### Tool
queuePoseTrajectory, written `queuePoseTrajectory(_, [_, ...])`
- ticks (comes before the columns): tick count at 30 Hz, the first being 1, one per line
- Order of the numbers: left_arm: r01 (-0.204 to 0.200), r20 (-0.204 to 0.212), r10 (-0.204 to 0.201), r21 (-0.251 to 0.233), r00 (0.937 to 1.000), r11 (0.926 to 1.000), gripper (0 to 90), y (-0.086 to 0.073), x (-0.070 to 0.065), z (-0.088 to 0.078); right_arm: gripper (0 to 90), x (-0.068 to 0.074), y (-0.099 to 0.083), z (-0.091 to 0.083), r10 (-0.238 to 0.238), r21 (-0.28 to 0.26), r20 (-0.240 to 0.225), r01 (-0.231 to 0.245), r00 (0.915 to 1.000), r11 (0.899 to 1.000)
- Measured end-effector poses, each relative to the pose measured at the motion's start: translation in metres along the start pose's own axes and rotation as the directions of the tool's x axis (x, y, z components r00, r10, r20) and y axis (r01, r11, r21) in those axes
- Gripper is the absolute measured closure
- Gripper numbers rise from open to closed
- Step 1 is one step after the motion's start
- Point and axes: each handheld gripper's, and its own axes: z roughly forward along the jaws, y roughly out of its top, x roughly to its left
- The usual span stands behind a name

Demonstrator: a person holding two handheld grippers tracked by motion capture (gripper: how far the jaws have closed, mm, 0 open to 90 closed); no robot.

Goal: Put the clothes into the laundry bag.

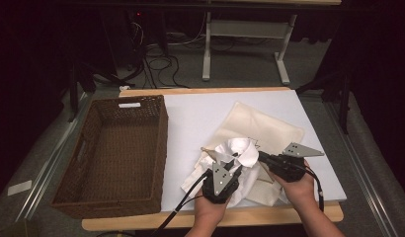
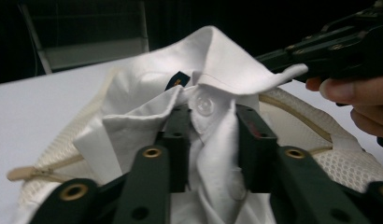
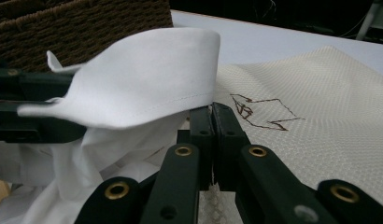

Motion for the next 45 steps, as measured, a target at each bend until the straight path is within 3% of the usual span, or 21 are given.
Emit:
queuePoseTrajectory(6, [0.005,0.044,-0.009,0.074,0.999,0.9972,79.7,-0.013,-0.001,0.007,89.3,-0.001,0.002,-0.002,0.005,-0.008,0.001,-0.005,1.0,1.0])
queuePoseTrajectory(7, [-0.004,0.045,-0.002,0.126,0.999,0.9921,79.9,-0.017,-0.003,0.012,89.2,-0.001,0.002,-0.002,0.004,-0.011,0.001,-0.004,1.0,1.0])
queuePoseTrajectory(12, [-0.004,0.062,-0.011,0.243,0.998,0.97,80.1,-0.027,-0.005,0.026,89.3,-0.002,0.005,-0.006,0.006,-0.034,0.002,-0.006,1.0,0.999])
queuePoseTrajectory(16, [0.001,0.054,-0.014,0.229,0.9984,0.9734,78.3,-0.027,-0.005,0.026,89.3,0.0,0.007,-0.009,0.004,-0.047,-0.002,-0.004,1.0,0.999])
queuePoseTrajectory(21, [-0.001,0.063,-0.015,0.241,0.9979,0.9705,77.7,-0.027,-0.006,0.026,89.3,0.004,0.008,-0.01,-0.004,-0.06,-0.014,0.003,0.9999,0.998])
queuePoseTrajectory(22, [0.009,0.074,-0.028,0.255,0.9969,0.9669,76.4,-0.026,-0.005,0.028,89.3,0.005,0.01,-0.011,-0.009,-0.069,-0.016,0.008,0.9998,0.998])
queuePoseTrajectory(25, [0.014,0.083,-0.036,0.244,0.9959,0.9696,68.4,-0.025,-0.005,0.026,89.3,0.005,0.01,-0.01,-0.005,-0.067,-0.018,0.004,0.9998,0.998])
queuePoseTrajectory(26, [0.009,0.099,-0.03,0.211,0.9946,0.9774,62.5,-0.023,-0.006,0.022,89.3,0.005,0.009,-0.01,-0.007,-0.065,-0.015,0.006,0.9999,0.998])
queuePoseTrajectory(30, [-0.001,0.083,-0.012,0.154,0.9965,0.988,47.7,-0.018,-0.008,0.01,89.2,0.004,0.009,-0.011,-0.008,-0.065,-0.014,0.007,0.9999,0.998])
queuePoseTrajectory(33, [-0.016,0.048,0.012,0.09,0.9988,0.9958,40.6,-0.018,-0.01,-0.005,89.3,0.004,0.008,-0.011,-0.008,-0.064,-0.012,0.007,0.9999,0.998])
queuePoseTrajectory(34, [-0.016,0.048,0.012,0.09,0.9988,0.9958,37.8,-0.018,-0.01,-0.005,89.3,0.004,0.008,-0.011,-0.01,-0.065,-0.013,0.009,0.9999,0.998])
queuePoseTrajectory(35, [-0.015,0.015,0.014,0.056,0.9998,0.9983,36.5,-0.018,-0.009,-0.014,89.2,0.003,0.008,-0.011,-0.008,-0.064,-0.013,0.007,0.9999,0.998])
queuePoseTrajectory(36, [-0.015,0.015,0.014,0.056,0.9998,0.9983,34.6,-0.018,-0.009,-0.014,89.2,0.003,0.008,-0.011,-0.008,-0.064,-0.013,0.007,0.9999,0.998])
queuePoseTrajectory(37, [0.001,-0.029,0.0,0.037,0.9996,0.9993,31.0,-0.017,-0.006,-0.019,89.2,0.003,0.008,-0.011,-0.01,-0.065,-0.012,0.009,0.9999,0.998])
queuePoseTrajectory(39, [0.025,-0.054,-0.023,0.038,0.9983,0.999,23.8,-0.015,-0.001,-0.018,89.2,0.004,0.008,-0.011,-0.009,-0.065,-0.012,0.008,0.9999,0.998])
queuePoseTrajectory(43, [0.036,-0.046,-0.033,0.065,0.9984,0.9973,18.8,-0.012,0.003,-0.008,89.2,0.004,0.009,-0.01,-0.007,-0.062,-0.013,0.007,0.9999,0.998])
queuePoseTrajectory(44, [0.061,-0.029,-0.058,0.119,0.9979,0.9909,17.4,-0.011,0.007,0.005,89.2,0.004,0.009,-0.01,-0.006,-0.062,-0.013,0.005,0.9999,0.998])
queuePoseTrajectory(45, [0.061,-0.029,-0.058,0.119,0.9979,0.9909,16.6,-0.011,0.007,0.005,89.2,0.004,0.009,-0.01,-0.006,-0.062,-0.013,0.005,0.9999,0.998])
